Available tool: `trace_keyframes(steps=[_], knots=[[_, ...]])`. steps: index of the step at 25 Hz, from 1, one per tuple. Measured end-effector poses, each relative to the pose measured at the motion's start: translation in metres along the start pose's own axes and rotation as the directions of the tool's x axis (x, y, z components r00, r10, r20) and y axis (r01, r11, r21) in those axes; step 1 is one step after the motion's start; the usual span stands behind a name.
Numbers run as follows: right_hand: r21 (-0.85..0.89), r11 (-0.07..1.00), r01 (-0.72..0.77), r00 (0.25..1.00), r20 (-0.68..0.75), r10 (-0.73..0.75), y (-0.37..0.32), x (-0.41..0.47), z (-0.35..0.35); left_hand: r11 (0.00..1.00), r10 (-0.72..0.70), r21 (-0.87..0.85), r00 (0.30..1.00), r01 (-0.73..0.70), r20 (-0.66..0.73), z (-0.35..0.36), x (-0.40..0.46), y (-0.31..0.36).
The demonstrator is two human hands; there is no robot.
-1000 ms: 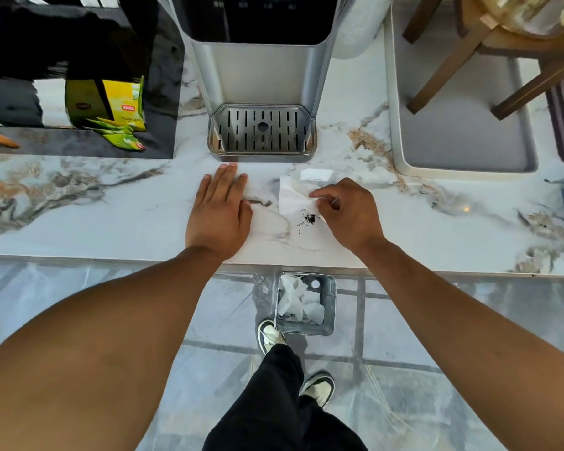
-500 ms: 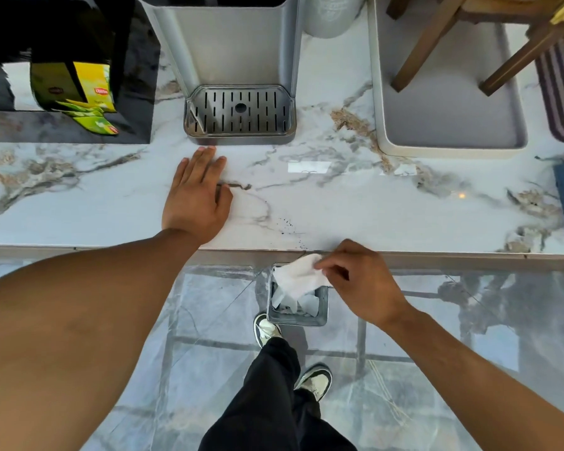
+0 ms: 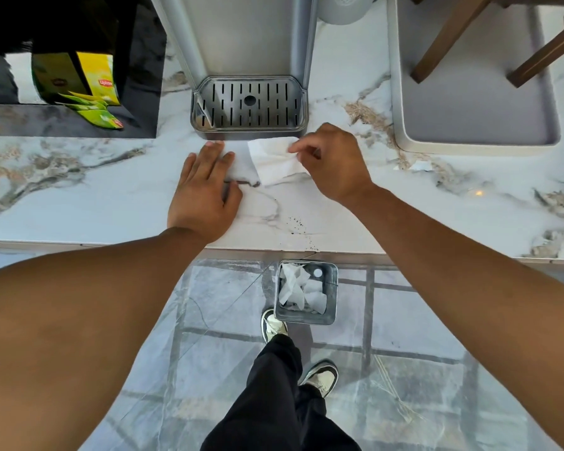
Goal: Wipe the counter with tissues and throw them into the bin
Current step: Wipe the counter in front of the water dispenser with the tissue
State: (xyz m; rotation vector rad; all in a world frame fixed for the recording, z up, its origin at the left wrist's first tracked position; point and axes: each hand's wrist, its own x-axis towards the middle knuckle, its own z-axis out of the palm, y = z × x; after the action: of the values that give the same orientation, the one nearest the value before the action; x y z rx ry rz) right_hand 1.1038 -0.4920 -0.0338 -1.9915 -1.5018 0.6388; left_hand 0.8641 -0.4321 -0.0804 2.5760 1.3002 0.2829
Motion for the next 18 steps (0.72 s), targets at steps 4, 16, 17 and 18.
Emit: trace_keyframes(steps=[4, 16, 17, 18], knots=[[-0.002, 0.997, 0.077, 0.996, 0.052, -0.077, -0.002, -0.003, 0.021, 1.000, 0.006, -0.003, 1.000, -0.006, -0.012, 0.000, 0.001, -0.001], [0.116, 0.992, 0.054, 0.900, 0.424, -0.099, 0.021, -0.121, -0.028, 1.000, 0.008, -0.004, 1.000, -0.008, -0.003, 0.002, 0.000, -0.002], [0.118, 0.992, 0.044, 0.926, 0.368, -0.085, 0.019, -0.112, -0.034, 1.000, 0.006, -0.004, 1.000, -0.006, -0.005, 0.002, 0.000, -0.002], [0.102, 0.994, 0.051, 0.954, 0.289, -0.078, 0.017, -0.097, -0.037, 1.000, 0.005, -0.006, 1.000, -0.005, -0.009, 0.002, 0.000, -0.001]])
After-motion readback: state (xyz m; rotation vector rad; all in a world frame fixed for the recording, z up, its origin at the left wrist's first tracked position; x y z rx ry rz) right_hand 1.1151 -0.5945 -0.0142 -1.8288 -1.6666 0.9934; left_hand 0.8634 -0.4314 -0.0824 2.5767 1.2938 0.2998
